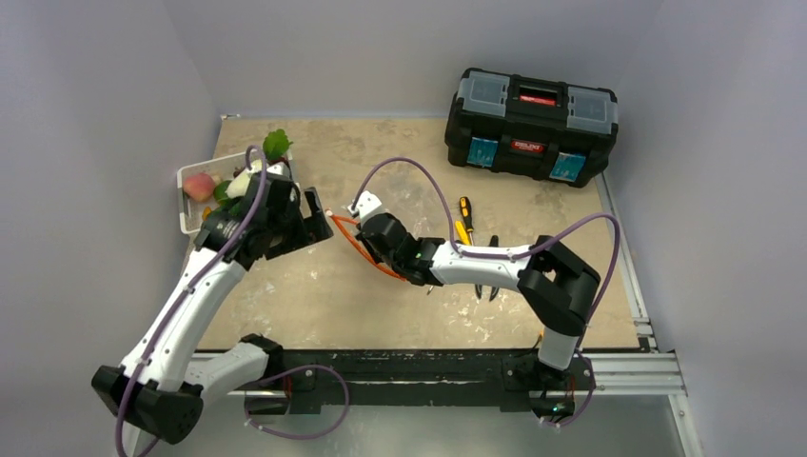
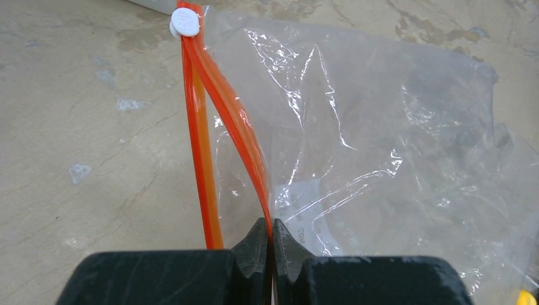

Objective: Place the food in the zip-top bag and seal the zipper
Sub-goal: Pick up the fake vegetable from the bin.

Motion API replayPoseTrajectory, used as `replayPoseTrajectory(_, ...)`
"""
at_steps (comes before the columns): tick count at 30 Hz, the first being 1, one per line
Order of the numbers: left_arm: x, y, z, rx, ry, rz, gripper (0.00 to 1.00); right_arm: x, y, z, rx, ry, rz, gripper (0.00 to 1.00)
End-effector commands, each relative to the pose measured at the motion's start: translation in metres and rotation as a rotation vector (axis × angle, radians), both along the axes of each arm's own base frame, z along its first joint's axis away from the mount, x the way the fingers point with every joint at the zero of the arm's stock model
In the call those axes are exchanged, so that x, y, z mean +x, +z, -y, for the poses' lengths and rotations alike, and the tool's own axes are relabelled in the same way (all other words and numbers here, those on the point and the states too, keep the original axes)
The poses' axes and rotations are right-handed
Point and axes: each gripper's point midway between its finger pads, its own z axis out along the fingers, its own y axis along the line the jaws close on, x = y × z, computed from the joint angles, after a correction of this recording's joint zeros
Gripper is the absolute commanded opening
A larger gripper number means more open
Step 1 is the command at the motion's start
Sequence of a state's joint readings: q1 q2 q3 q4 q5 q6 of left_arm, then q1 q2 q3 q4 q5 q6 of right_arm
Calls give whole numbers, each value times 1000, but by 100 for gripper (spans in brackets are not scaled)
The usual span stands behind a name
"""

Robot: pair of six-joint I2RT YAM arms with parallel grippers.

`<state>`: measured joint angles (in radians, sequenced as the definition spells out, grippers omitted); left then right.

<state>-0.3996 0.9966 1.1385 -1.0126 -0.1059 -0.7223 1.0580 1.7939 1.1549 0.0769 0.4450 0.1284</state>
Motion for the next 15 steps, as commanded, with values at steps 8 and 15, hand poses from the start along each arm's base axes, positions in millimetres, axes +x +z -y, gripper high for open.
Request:
replayPoseTrajectory(8, 108, 5, -79, 356, 131, 200, 95, -11, 11, -21, 205, 74, -106, 0)
replayPoseTrajectory(15, 192, 15, -128, 788, 102, 400, 95, -10, 11, -15, 205, 65, -85, 0)
